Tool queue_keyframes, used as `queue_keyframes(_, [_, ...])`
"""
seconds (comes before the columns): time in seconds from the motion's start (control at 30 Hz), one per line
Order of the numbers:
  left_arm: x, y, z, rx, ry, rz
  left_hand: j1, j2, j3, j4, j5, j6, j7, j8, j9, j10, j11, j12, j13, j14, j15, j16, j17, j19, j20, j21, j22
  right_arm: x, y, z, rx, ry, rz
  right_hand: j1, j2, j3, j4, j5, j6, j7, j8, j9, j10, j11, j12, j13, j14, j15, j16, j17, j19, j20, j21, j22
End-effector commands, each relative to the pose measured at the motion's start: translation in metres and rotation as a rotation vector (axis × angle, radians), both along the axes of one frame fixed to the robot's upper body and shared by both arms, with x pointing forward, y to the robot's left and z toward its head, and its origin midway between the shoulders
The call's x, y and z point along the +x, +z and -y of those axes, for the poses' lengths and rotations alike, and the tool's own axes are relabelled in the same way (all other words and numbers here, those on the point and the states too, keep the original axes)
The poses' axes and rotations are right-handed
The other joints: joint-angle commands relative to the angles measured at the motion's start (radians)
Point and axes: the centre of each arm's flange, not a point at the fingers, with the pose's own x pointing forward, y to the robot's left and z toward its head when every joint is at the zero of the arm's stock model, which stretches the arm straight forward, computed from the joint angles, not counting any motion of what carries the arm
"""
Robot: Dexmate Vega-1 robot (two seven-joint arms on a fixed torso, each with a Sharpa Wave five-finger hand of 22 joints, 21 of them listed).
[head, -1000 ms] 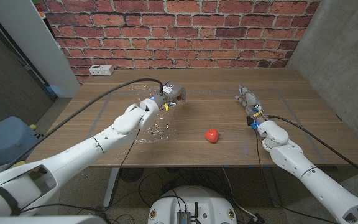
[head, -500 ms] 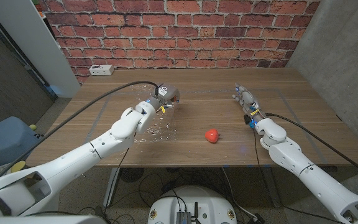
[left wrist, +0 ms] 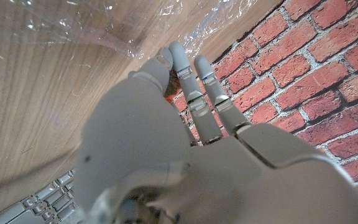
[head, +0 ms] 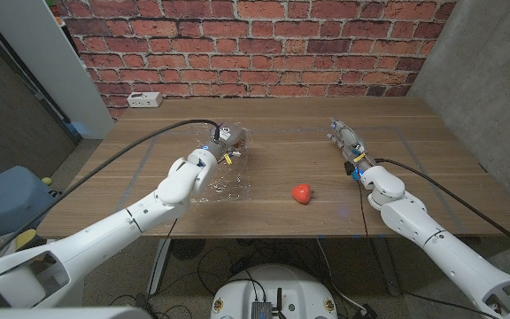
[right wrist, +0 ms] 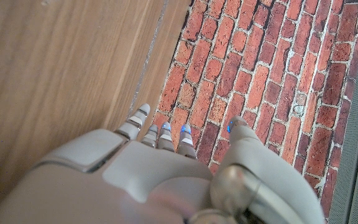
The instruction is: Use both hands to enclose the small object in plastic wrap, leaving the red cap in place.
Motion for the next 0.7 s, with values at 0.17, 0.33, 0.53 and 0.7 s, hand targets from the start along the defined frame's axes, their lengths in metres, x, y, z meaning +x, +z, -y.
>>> queue_keyframes(0.17, [0.009, -0.012, -0.017, -0.020, 0.093, -0.030, -0.008, 0.016, 0.002, 0.004, 0.011, 0.074, 0.069, 0.007, 0.003, 0.145, 0.030, 0.253, 0.323, 0.021, -0.089, -0.008, 0.006, -0.002, -0.001, 0.017, -0.003, 0.000, 0.004, -0.007, -0.018, 0.001, -0.008, -0.004, -0.002, 0.009, 0.000, 0.001, 0.009, -0.002, 0.000, 0.004, 0.002, 0.005, -0.002, 0.004, -0.002, 0.003, 0.004, 0.002, 0.004, 0.004, 0.002, 0.002])
queue_keyframes(0.33, [0.014, -0.014, -0.020, -0.015, 0.130, -0.054, -0.009, 0.015, 0.003, 0.003, 0.011, 0.075, 0.070, 0.006, 0.002, 0.144, 0.032, 0.252, 0.324, 0.023, -0.089, -0.011, 0.009, -0.002, -0.001, 0.025, -0.005, 0.001, 0.005, -0.007, -0.021, 0.000, -0.010, -0.004, -0.002, 0.009, 0.000, 0.001, 0.008, -0.002, 0.000, 0.004, 0.002, 0.004, -0.002, 0.004, -0.001, 0.003, 0.004, 0.002, 0.004, 0.004, 0.002, 0.002])
queue_keyframes(0.53, [0.020, -0.015, -0.020, -0.006, 0.153, -0.089, -0.010, 0.015, 0.003, 0.003, 0.012, 0.074, 0.069, 0.004, 0.000, 0.141, 0.029, 0.250, 0.325, 0.024, -0.089, -0.015, 0.012, -0.002, -0.001, 0.033, -0.007, 0.002, 0.006, -0.008, -0.022, 0.000, -0.010, -0.004, -0.002, 0.009, 0.000, 0.001, 0.008, -0.001, 0.000, 0.004, 0.002, 0.006, -0.002, 0.004, -0.002, 0.003, 0.004, 0.002, 0.004, 0.004, 0.002, 0.002])
queue_keyframes(0.7, [0.024, -0.016, -0.018, 0.006, 0.175, -0.127, -0.010, 0.013, 0.003, 0.003, 0.012, 0.073, 0.072, 0.003, -0.002, 0.140, 0.030, 0.248, 0.323, 0.023, -0.090, -0.018, 0.014, -0.005, -0.002, 0.039, -0.009, 0.004, 0.007, -0.008, -0.022, 0.000, -0.012, -0.005, -0.002, 0.009, 0.000, 0.001, 0.008, -0.001, 0.000, 0.004, 0.002, 0.002, -0.002, 0.004, -0.002, 0.003, 0.004, 0.002, 0.004, 0.004, 0.002, 0.002])
